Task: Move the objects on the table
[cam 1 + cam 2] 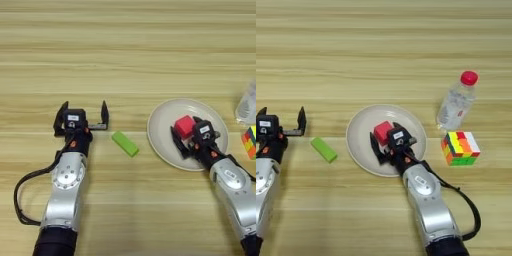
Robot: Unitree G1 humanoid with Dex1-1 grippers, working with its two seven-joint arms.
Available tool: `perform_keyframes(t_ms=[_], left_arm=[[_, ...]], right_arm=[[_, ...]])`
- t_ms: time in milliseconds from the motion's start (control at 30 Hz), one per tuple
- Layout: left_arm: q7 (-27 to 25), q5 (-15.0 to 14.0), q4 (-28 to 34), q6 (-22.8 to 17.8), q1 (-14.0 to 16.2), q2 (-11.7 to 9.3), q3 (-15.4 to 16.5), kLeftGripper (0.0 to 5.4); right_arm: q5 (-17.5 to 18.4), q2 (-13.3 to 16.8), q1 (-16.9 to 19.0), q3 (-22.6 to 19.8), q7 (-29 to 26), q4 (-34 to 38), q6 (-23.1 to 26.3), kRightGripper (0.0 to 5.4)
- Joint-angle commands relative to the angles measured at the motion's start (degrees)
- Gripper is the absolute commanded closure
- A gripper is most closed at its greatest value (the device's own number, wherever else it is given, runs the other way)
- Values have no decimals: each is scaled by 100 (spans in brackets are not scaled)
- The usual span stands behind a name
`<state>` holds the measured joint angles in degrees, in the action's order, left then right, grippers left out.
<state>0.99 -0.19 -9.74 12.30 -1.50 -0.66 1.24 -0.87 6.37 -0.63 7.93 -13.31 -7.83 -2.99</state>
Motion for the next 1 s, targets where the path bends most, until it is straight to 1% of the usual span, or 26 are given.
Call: perform_keyframes(t_ms=[33, 300, 533, 700, 867, 1000], left_arm=[[25, 43, -76, 58, -45, 13, 3, 0], [35, 48, -83, 53, -46, 25, -2, 0], [38, 51, -91, 56, -36, 29, -4, 0], [36, 49, -97, 52, -38, 27, -2, 0], [34, 41, -146, 75, -55, 23, 9, 0], [32, 31, -180, 92, -74, 17, 26, 0]], right_arm=[[21, 11, -35, -27, -43, -92, 27, 214], [31, 18, -18, -42, -42, 37, 34, 306], [19, 44, 100, -30, -34, 480, 107, 308], [21, 110, 250, -109, 12, 955, 199, 308], [145, 265, 594, -446, 87, 1678, 371, 308], [307, 379, 858, -885, 158, 2044, 474, 308]])
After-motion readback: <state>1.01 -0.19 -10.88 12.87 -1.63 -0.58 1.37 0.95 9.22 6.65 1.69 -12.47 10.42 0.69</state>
